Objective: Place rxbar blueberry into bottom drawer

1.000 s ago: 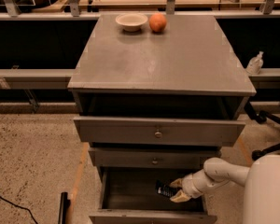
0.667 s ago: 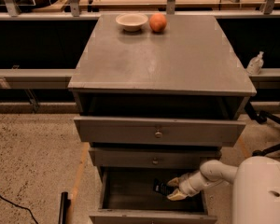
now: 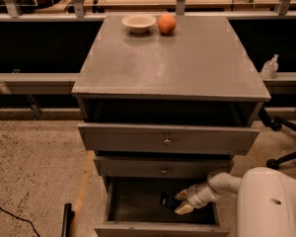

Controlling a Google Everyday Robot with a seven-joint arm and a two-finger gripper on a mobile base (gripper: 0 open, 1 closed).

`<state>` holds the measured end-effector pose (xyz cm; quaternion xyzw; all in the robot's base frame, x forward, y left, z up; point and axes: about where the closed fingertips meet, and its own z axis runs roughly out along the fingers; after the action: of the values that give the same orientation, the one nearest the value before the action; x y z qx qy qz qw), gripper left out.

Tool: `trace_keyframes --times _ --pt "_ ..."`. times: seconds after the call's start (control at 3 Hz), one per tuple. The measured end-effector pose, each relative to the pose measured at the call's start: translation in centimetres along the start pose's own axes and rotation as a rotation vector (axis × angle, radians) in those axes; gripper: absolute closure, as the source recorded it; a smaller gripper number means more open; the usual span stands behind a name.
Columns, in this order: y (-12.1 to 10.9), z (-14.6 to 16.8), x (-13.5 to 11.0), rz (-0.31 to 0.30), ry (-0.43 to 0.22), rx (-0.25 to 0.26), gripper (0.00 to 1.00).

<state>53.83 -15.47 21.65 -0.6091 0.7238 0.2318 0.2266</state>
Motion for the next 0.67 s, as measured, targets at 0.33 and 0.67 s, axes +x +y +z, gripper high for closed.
trace_keyframes --times 0.33,0.67 --pt "0.1 -0.2 0.3 0.026 0.005 0.026 0.12" --pt "0.4 -2.2 0.2 0.052 -0.006 0.087 0.08"
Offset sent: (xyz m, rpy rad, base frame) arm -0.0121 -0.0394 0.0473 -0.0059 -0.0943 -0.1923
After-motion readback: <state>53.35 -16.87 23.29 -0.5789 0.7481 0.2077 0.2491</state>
